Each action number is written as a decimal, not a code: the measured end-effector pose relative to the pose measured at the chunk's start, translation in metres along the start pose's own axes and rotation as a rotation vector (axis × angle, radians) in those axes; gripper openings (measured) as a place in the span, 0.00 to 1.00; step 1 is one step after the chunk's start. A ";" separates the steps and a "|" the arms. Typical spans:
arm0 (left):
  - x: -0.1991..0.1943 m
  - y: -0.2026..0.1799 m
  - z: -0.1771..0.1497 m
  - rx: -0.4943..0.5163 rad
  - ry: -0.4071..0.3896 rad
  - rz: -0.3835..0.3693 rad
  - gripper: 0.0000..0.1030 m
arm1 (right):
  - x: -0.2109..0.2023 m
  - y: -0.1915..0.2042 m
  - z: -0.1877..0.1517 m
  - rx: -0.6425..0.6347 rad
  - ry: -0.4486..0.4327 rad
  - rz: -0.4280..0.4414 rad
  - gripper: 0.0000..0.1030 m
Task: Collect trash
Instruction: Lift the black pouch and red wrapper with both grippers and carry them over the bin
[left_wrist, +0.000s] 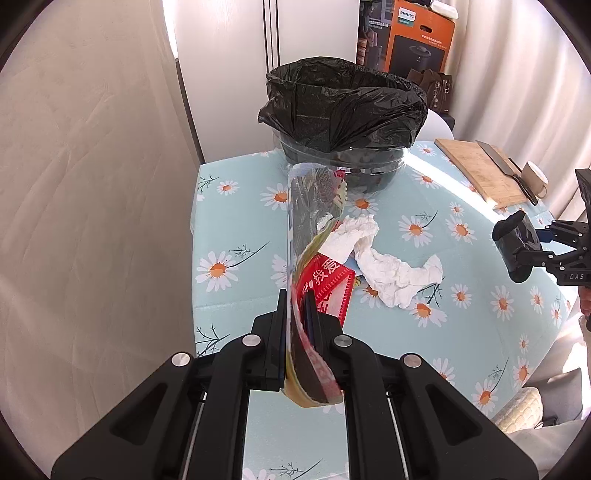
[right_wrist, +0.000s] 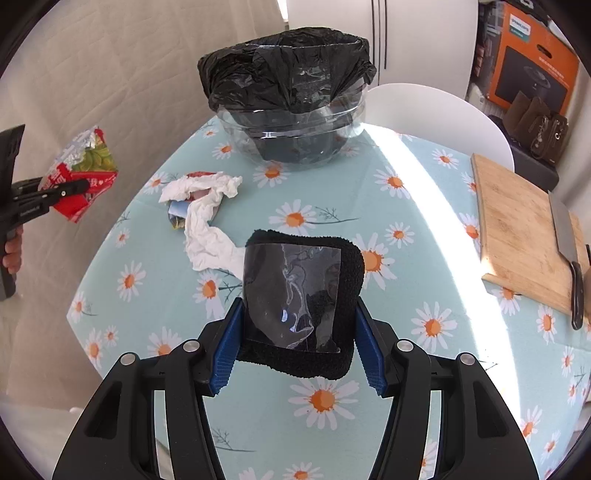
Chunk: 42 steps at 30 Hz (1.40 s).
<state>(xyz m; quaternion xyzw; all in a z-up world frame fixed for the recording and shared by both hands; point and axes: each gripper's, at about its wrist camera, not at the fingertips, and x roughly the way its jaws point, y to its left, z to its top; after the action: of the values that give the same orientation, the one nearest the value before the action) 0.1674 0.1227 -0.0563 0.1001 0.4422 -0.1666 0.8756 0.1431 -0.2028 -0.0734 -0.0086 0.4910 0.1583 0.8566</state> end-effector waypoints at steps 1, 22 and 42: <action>-0.003 -0.003 -0.002 -0.002 -0.004 0.004 0.09 | -0.006 -0.002 -0.005 0.003 -0.006 -0.005 0.51; -0.036 -0.045 0.034 0.044 -0.055 0.025 0.09 | -0.101 -0.027 -0.040 0.074 -0.181 -0.067 0.51; -0.003 -0.035 0.162 0.085 -0.151 -0.023 0.09 | -0.099 -0.051 0.115 -0.051 -0.292 -0.057 0.51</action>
<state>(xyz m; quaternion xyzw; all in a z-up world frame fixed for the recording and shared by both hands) 0.2728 0.0390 0.0402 0.1191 0.3685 -0.2025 0.8995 0.2070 -0.2574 0.0628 -0.0214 0.3568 0.1460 0.9225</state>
